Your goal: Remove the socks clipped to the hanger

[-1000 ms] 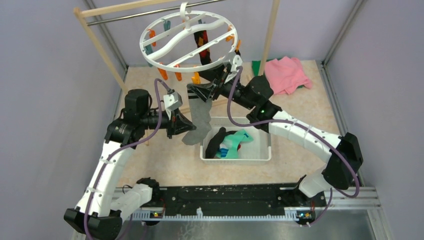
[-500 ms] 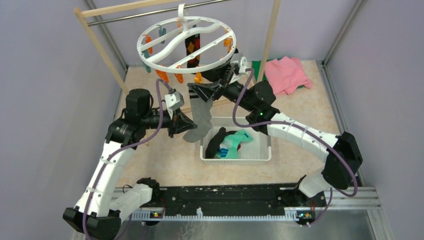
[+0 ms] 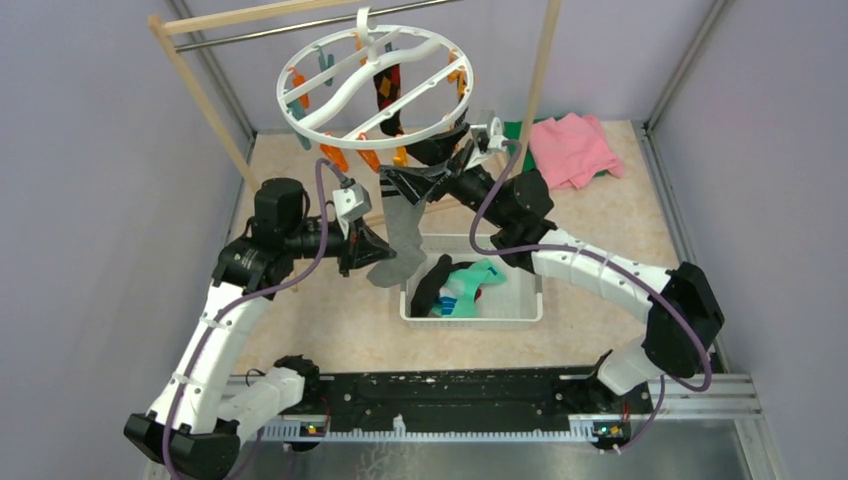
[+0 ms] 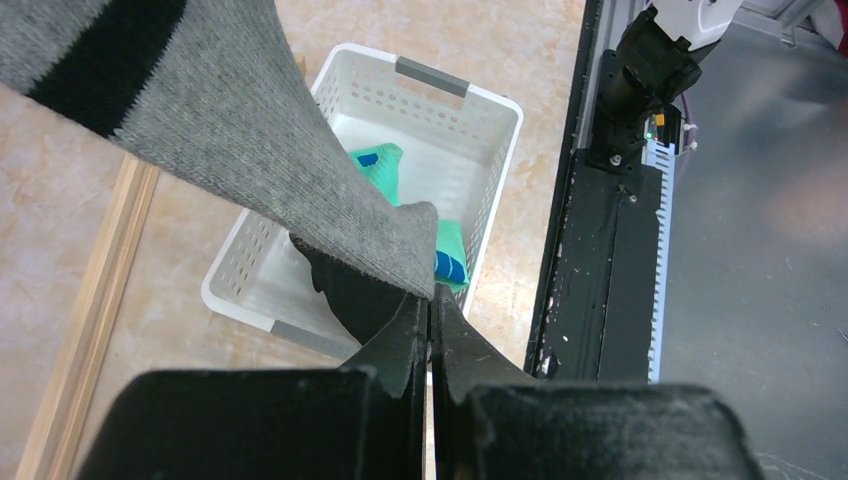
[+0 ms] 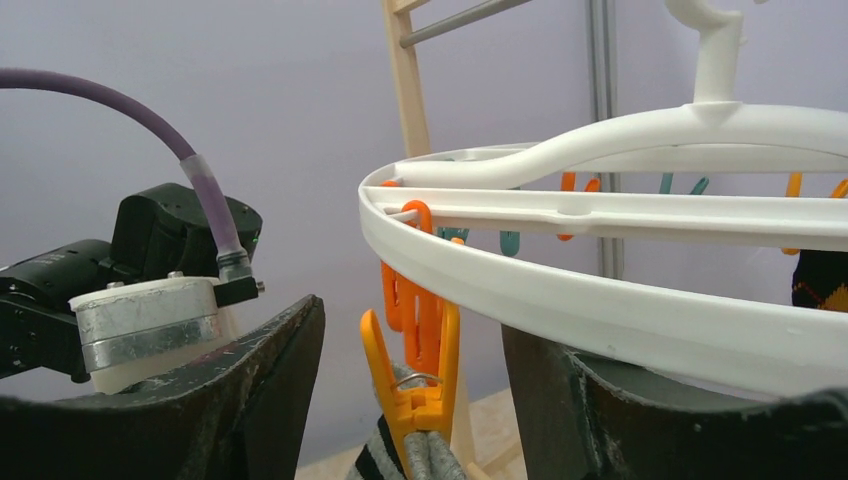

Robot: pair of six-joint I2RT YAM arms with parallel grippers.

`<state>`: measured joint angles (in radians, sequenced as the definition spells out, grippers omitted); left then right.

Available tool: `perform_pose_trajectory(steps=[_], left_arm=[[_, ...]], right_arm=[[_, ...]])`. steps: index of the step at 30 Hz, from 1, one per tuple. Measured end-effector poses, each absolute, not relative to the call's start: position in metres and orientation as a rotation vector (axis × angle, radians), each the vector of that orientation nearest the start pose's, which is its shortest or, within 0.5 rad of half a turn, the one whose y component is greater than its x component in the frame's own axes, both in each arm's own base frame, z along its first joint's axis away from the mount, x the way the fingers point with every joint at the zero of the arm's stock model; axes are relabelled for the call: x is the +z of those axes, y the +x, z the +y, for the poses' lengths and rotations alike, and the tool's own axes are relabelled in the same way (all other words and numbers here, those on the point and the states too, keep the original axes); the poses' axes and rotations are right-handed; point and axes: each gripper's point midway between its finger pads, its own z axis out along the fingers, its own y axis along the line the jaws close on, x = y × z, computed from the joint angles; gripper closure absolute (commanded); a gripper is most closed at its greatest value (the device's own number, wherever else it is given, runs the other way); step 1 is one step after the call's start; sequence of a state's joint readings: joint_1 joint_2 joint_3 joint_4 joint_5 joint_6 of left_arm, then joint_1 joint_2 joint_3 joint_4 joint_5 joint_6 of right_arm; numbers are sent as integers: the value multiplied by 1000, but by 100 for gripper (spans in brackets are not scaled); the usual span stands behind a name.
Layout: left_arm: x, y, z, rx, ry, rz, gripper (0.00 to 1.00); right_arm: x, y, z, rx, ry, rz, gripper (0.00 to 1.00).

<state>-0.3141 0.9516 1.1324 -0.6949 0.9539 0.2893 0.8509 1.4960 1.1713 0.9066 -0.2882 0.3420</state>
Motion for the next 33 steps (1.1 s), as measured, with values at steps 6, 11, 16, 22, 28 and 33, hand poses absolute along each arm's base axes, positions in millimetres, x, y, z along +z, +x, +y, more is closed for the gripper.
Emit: perform_pose_trajectory(steps=[6, 11, 16, 22, 28, 33], left_arm=[[305, 184, -205, -997, 1120, 1646, 100], [305, 184, -205, -991, 1120, 1648, 100], [298, 187, -205, -976, 1123, 1663, 100], [269, 183, -209, -956, 1206, 1693, 100], [249, 175, -219, -929, 1323, 1681, 100], [238, 169, -241, -960, 1437, 1667, 100]], right_arm=[[453, 267, 398, 1222, -524, 942, 64], [449, 270, 400, 1223, -521, 951, 99], [450, 273, 401, 1220, -515, 966, 100], [447, 274, 404, 1218, -526, 994, 100], [440, 277, 406, 1208, -539, 1036, 100], [441, 277, 407, 1207, -540, 1046, 100]])
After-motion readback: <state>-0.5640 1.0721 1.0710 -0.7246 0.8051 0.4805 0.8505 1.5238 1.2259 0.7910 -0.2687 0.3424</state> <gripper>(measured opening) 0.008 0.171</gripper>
